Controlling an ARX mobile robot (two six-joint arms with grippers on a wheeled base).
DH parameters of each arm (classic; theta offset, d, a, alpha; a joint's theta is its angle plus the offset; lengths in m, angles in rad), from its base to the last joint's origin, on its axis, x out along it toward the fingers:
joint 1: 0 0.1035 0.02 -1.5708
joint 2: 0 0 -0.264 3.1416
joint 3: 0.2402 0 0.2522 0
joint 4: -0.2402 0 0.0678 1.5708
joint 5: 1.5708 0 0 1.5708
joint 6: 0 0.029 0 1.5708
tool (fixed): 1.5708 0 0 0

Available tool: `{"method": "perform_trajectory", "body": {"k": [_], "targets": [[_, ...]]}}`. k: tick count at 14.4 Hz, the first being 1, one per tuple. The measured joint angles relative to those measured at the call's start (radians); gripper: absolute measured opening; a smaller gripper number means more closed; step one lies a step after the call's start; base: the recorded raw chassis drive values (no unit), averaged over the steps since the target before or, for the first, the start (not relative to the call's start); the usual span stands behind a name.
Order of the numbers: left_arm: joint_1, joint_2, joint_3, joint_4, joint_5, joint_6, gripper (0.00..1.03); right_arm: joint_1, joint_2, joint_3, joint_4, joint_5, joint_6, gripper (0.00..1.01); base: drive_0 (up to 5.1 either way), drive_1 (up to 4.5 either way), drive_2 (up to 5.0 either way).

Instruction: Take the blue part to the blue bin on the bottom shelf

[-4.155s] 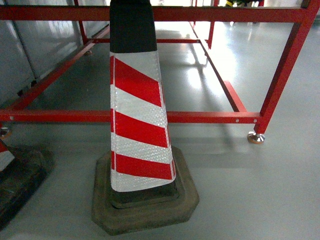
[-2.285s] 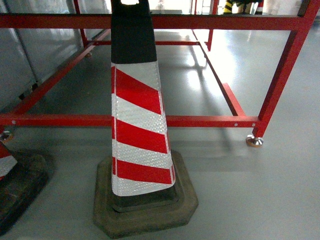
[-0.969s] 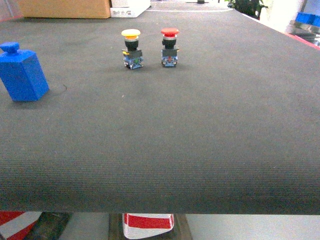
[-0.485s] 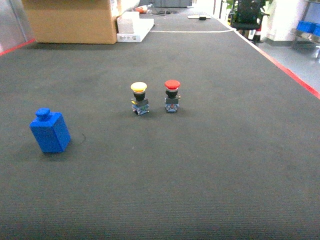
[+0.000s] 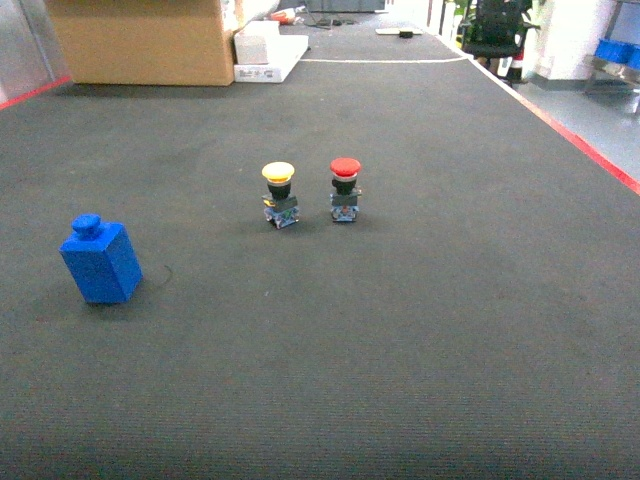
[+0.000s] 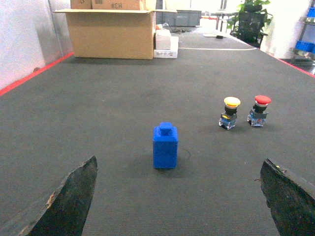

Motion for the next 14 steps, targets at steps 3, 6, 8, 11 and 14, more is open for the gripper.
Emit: {"method": "perform_trajectory", "body": {"k": [3, 6, 8, 11, 14], "targets": [[-0.033, 0.182, 0.063, -0.114, -0.098, -0.057, 0.98, 0.0, 0.0, 0.0, 0.0, 0.0, 0.0, 0.98, 0.0, 0.0, 0.0], [-0.091, 0.55, 0.112, 0.254, -0.129, -0.072, 0.98, 0.0, 0.0, 0.0, 0.0, 0.0, 0.0, 0.98, 0.0, 0.0, 0.0], [-0.104, 0.782, 0.199, 0.465, -0.109, -0.071, 0.98, 0.0, 0.0, 0.0, 0.0, 0.0, 0.0, 0.98, 0.0, 0.0, 0.0], [-0.064, 1.339, 0.438, 0.798, -0.069, -0.029, 0.98, 0.0, 0.0, 0.0, 0.0, 0.0, 0.0, 0.98, 0.0, 0.0, 0.0], [-0.053, 1.739, 0.652, 0.81, -0.034, 0.008, 0.98, 0.0, 0.0, 0.0, 0.0, 0.0, 0.0, 0.98, 0.0, 0.0, 0.0]]}}
